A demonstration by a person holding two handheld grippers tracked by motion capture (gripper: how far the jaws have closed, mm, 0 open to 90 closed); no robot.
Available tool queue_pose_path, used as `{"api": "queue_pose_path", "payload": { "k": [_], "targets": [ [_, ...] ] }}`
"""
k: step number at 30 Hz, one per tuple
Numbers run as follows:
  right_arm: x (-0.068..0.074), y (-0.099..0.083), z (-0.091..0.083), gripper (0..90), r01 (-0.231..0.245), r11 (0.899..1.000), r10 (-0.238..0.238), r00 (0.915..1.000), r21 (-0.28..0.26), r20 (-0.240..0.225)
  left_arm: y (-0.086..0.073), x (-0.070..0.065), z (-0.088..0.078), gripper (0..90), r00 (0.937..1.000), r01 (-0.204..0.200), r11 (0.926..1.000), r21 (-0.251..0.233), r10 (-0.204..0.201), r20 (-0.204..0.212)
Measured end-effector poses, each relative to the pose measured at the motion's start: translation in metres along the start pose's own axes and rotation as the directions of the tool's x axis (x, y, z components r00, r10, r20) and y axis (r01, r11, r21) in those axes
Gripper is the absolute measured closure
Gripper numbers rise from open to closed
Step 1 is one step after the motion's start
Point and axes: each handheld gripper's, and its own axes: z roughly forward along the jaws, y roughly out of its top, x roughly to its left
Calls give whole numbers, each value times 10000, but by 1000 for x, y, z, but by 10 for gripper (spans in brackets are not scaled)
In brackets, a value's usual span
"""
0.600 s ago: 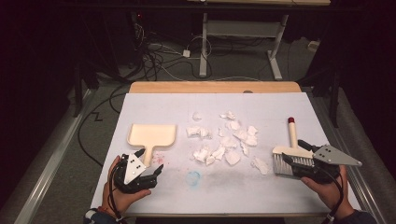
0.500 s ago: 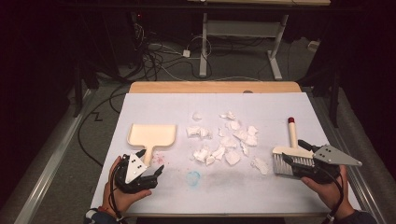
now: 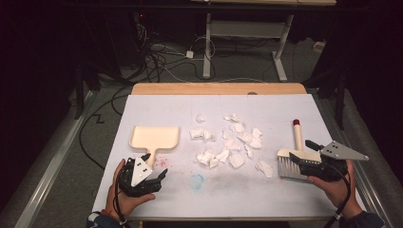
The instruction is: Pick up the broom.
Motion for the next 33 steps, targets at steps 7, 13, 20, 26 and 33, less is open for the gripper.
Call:
{"api": "queue_pose_path", "payload": {
  "k": [7, 13, 20, 26, 33],
  "targets": [
    [-5, 1, -1, 280, -44, 9999, 39, 9987, 94, 513, 0, 6, 0, 213, 9995, 298, 9996, 24, -298, -110],
    [-12, 1, 3, 279, -291, 9995, 285, 9977, 79, 619, -4, 13, 1, 205, 9939, 1005, 9935, 537, -979, -503],
    [-10, 0, 3, 277, -197, 9998, 192, 9981, 72, 592, -8, 21, 1, 206, 9880, 1448, 9884, 469, -1418, -603],
    [-20, 8, 10, 293, -374, 9992, 361, 9954, 132, 883, -7, 20, 0, 206, 9914, 1120, 9927, 440, -1086, -736],
    [-33, 15, 22, 290, -450, 9975, 391, 9938, 542, 1044, -8, 20, 2, 206, 9918, 1145, 9918, 576, -1108, -636]
  ]
}}
